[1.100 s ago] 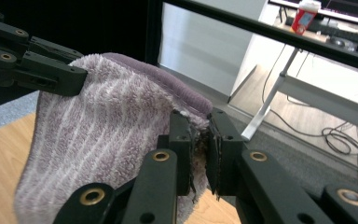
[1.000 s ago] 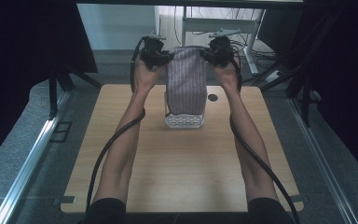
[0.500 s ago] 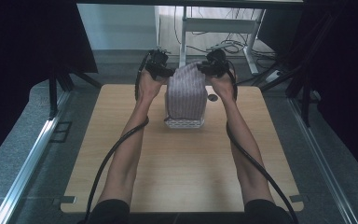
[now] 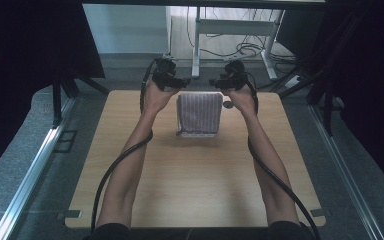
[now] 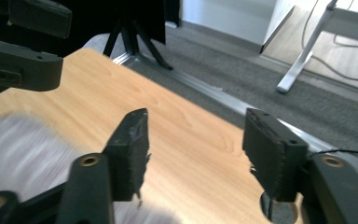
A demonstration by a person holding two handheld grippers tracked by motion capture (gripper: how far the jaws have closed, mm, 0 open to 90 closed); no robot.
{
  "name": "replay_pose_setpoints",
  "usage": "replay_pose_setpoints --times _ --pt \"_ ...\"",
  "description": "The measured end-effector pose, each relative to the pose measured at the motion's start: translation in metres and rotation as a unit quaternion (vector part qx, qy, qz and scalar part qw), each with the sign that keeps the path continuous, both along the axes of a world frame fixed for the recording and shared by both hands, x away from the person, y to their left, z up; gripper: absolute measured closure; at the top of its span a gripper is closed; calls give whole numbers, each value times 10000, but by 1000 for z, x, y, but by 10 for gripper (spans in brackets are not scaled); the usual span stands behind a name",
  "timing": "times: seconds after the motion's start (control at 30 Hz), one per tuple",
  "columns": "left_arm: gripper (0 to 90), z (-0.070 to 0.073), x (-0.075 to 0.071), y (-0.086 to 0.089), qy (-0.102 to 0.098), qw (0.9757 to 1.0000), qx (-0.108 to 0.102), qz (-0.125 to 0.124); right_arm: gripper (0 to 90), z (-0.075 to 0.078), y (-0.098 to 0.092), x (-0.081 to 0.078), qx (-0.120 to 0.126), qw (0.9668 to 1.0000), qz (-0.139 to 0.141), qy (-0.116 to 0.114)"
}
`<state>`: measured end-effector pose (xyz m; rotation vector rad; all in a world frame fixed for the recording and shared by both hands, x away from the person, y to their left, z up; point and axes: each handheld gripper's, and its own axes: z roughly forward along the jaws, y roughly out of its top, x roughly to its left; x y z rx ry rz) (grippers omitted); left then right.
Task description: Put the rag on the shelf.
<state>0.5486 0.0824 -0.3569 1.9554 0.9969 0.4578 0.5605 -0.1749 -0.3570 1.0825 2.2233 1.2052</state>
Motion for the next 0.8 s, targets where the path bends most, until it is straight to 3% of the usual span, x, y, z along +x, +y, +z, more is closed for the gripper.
replay_pose_setpoints --times 0.33,0.7,0.8 --pt "189 -2 -17 -3 -8 9994 90 -340 272 -5 0 -15 74 9996 237 92" --pt "142 -2 -40 -8 -60 9978 83 -662 227 -6 -2 -38 180 9985 505 105" --pt "133 -2 -47 -9 -89 9974 54 -708 223 -8 -1 -46 90 9983 559 136"
